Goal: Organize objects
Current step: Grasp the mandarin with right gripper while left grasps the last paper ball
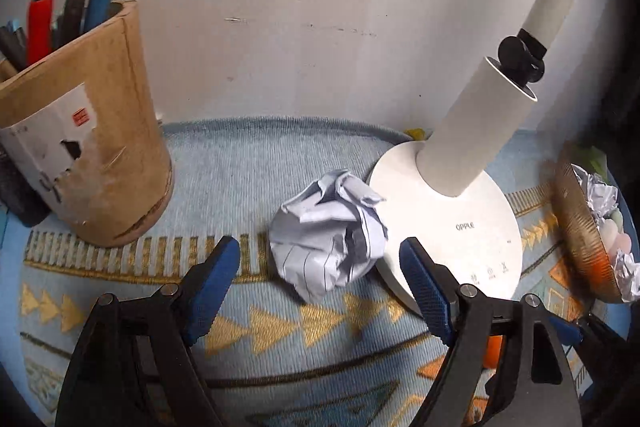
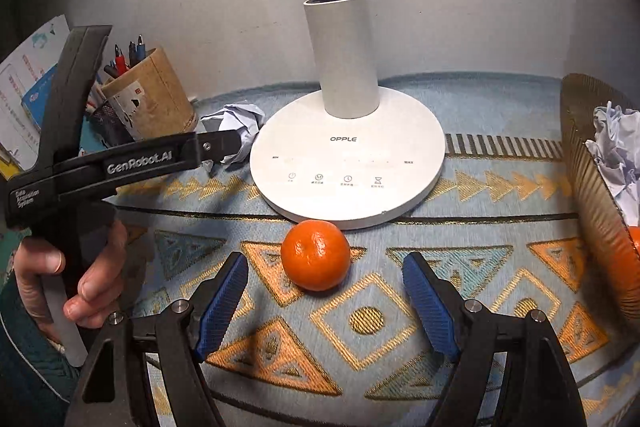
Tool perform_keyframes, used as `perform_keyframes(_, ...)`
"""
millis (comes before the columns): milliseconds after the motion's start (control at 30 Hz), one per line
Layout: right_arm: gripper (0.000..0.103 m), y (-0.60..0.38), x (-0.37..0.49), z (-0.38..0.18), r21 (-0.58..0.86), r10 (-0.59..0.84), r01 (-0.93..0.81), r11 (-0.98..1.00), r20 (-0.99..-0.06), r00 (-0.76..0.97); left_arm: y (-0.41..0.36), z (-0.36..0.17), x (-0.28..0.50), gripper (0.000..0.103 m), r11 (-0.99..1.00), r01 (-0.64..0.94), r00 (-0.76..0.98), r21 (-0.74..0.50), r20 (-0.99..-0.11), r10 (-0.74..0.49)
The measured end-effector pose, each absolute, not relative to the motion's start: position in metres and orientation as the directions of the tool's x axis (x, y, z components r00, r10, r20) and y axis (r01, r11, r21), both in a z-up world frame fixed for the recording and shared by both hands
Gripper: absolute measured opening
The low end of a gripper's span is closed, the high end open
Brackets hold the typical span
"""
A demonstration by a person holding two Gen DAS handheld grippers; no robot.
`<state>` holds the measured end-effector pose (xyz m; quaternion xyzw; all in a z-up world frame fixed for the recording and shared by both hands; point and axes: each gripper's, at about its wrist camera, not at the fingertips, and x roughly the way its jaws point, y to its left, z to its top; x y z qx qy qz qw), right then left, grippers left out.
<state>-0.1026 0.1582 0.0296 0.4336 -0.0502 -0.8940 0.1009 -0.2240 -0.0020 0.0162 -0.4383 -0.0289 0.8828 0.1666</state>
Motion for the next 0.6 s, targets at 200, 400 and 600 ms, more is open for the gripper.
perform_keyframes(200,0.053,0.159,-0.11,0.018,0.181,-0.227,0.137,-0.974,-0.765,-0.602,0.009,0.007,-0.234,0.061,-0.93,-0.295,-0.548,-0.219,-0.759,0.352)
perform_keyframes(400,0.036,0.151,-0.103,0.022,0.162,-0.245,0.188,-0.969,-0.743,-0.622,0.003,0.014,-0.213,0.054,-0.934,-0.291,-0.567,-0.207,-0.749,0.342)
perform_keyframes(600,0.036,0.163,-0.083,0.04,0.206,-0.282,0.193,-0.959,-0.715,-0.64,0.001,0.041,-0.149,0.054,-0.922,-0.312,-0.572,-0.229,-0.729,0.375)
